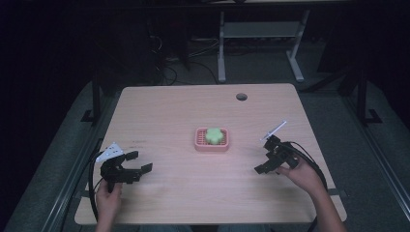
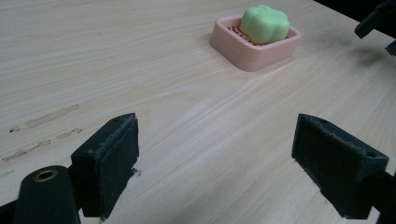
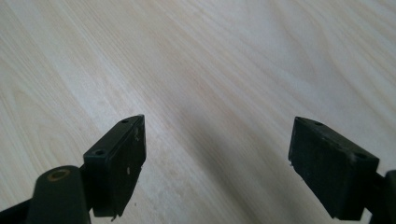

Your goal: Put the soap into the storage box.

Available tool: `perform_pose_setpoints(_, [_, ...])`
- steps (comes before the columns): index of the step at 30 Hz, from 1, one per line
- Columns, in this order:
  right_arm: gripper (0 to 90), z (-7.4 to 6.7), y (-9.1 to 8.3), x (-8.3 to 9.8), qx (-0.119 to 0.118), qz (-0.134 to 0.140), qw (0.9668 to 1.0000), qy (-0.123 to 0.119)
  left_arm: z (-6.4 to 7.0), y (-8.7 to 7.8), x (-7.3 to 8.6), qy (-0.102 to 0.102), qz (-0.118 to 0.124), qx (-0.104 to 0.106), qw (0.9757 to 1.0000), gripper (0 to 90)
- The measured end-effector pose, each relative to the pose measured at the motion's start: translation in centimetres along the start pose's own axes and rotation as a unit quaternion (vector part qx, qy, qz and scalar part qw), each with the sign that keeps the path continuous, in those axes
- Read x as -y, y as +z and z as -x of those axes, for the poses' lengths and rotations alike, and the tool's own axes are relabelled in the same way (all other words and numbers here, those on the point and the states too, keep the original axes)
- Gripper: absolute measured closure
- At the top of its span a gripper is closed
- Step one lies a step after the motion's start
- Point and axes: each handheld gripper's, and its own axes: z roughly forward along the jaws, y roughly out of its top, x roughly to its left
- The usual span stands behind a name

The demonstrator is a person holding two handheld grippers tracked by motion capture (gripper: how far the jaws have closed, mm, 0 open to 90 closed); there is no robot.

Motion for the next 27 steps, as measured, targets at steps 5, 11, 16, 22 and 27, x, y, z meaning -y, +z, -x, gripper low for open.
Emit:
perform_pose_setpoints(5, [18.5, 0.2, 0.0, 1.1, 0.002, 0.002, 0.9999, 0.010, 0.0, -0.1, 0.0, 0.001, -0.001, -0.001, 1.0000, 14.6])
perform_pose_setpoints(11, [18.6, 0.2, -0.1, 2.3, 0.003, 0.006, 0.9998, 0.016, 0.0, -0.1, 0.0, 0.002, 0.000, -0.001, 1.0000, 14.6])
perform_pose_setpoints(16, [18.7, 0.3, -0.3, 3.1, 0.007, 0.010, 0.9997, 0.020, 0.0, -0.1, 0.0, 0.002, 0.000, -0.001, 1.0000, 14.6])
perform_pose_setpoints(22, [18.5, -0.1, -0.8, 4.0, 0.010, 0.011, 0.9996, 0.023, 0.0, 0.0, 0.0, 0.000, 0.002, 0.000, 1.0000, 14.6])
perform_pose_setpoints(27, [18.6, -0.7, -0.9, 4.3, 0.009, 0.009, 0.9998, 0.018, 0.0, 0.1, 0.0, 0.000, 0.002, 0.000, 1.0000, 14.6])
